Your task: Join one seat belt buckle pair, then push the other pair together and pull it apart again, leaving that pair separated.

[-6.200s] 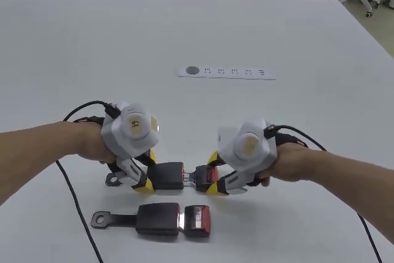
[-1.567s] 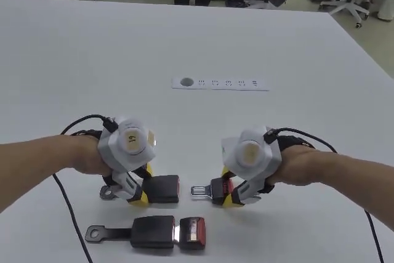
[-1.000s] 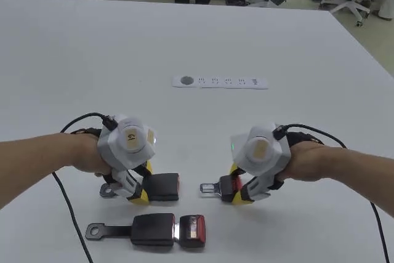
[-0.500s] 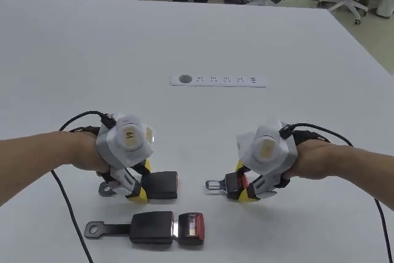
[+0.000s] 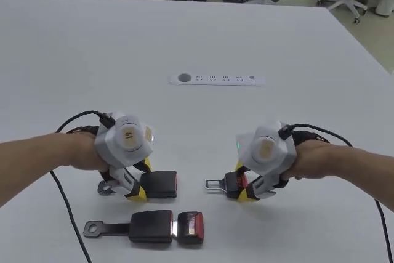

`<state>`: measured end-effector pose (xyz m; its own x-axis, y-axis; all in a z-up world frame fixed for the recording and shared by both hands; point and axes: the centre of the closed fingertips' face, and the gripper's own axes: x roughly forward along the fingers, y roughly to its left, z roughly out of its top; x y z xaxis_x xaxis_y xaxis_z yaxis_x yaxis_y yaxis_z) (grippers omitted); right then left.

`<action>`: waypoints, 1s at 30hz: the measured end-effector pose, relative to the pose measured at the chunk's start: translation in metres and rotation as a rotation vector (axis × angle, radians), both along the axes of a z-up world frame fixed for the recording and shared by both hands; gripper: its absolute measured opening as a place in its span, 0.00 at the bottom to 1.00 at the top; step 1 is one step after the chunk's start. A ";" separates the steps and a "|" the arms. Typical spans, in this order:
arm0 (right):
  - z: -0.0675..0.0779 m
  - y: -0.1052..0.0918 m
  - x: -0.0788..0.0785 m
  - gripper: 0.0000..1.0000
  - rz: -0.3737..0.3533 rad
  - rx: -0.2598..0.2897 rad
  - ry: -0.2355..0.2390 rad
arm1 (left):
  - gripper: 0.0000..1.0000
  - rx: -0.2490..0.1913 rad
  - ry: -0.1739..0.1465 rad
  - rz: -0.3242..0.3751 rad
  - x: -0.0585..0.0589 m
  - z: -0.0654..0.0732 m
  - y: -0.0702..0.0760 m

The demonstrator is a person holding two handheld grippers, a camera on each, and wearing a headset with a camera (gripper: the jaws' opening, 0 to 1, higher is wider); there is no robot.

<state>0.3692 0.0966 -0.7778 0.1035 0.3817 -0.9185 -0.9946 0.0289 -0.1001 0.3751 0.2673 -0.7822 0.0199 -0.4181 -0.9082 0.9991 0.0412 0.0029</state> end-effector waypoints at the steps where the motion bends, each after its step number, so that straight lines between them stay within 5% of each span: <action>1: -0.001 -0.001 0.002 0.32 -0.002 0.001 -0.001 | 0.37 -0.006 -0.003 0.012 0.002 -0.001 0.001; 15: 0.016 -0.010 0.005 0.47 -0.035 0.031 -0.031 | 0.41 -0.056 -0.017 0.118 -0.001 0.011 0.009; 24: 0.021 -0.012 0.000 0.54 -0.051 0.061 -0.036 | 0.46 -0.089 -0.026 0.202 -0.001 0.019 0.029; 30: 0.022 -0.014 -0.006 0.60 -0.079 0.091 -0.032 | 0.55 -0.150 -0.021 0.275 -0.009 0.028 0.040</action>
<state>0.3633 0.0825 -0.7558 0.1649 0.4527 -0.8763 -0.9852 0.1169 -0.1250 0.3665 0.3074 -0.7546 0.1691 -0.5238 -0.8349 0.9503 0.3113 -0.0028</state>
